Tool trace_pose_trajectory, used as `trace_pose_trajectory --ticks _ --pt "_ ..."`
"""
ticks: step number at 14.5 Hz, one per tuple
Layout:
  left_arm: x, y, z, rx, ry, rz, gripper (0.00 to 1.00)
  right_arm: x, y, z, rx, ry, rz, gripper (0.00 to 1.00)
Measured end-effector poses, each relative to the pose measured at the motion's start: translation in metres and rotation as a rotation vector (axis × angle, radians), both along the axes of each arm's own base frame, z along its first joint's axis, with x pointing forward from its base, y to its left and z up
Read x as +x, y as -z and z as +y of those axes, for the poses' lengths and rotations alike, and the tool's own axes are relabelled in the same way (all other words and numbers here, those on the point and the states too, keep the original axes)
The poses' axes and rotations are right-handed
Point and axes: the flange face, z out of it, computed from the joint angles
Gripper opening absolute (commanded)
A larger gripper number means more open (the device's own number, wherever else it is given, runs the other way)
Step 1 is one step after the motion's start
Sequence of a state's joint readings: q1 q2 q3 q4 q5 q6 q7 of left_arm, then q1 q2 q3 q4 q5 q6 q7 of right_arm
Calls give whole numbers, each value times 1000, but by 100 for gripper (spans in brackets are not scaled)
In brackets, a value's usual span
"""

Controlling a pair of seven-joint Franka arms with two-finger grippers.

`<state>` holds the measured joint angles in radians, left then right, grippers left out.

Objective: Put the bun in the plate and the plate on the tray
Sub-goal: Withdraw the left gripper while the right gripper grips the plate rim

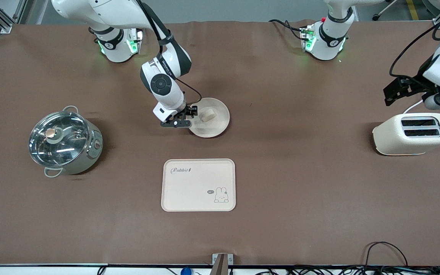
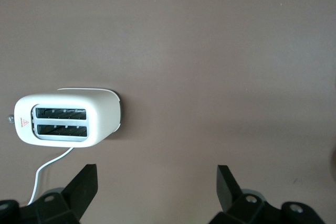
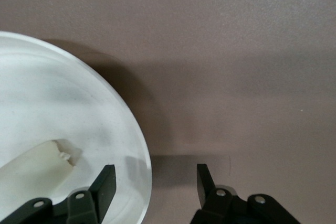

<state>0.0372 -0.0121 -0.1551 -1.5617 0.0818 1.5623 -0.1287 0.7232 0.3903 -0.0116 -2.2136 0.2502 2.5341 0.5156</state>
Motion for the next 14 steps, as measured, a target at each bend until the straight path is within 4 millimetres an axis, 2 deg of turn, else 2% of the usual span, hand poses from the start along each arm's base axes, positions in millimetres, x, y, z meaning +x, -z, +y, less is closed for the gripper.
trace_pose_trajectory --ticks 6,14 --pt "-3 2 2 1 46 28 100 2 -2 10 8 -9 -9 53" --pt "-5 -3 2 2 46 27 100 1 -1 11 7 -10 -7 37"
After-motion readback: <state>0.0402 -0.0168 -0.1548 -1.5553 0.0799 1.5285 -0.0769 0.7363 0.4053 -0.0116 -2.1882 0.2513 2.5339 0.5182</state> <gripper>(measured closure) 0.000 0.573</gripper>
